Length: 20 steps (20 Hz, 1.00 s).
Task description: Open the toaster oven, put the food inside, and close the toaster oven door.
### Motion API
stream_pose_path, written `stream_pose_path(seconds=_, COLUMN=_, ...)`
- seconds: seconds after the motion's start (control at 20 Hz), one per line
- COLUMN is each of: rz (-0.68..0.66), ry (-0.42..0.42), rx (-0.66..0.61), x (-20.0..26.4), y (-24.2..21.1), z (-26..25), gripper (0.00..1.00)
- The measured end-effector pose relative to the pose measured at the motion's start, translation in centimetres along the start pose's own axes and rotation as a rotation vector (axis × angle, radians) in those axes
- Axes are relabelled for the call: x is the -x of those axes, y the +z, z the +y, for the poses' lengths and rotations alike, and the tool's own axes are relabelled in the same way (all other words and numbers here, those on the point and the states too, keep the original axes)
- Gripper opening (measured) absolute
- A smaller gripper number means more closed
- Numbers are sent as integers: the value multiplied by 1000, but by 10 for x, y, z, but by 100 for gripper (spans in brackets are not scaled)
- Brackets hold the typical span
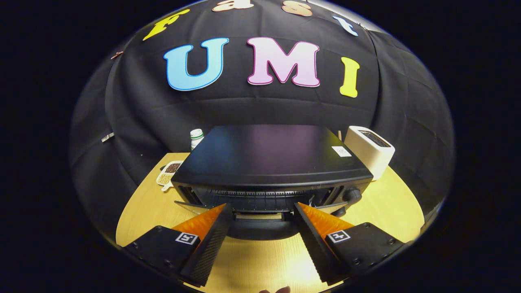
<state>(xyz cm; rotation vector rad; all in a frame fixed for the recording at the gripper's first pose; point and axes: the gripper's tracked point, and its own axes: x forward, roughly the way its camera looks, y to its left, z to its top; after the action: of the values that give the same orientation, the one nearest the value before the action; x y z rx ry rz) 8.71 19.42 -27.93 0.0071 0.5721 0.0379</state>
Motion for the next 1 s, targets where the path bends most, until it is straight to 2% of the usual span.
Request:
stream_pose_path(seconds=0.55, rz=130, ry=7, rx=67, x=33, y=-92, z=-3, gripper=99)
stream_pose_path(seconds=1.0, rz=277, ry=99, rx=82, x=46, y=-148, z=9, gripper=99)
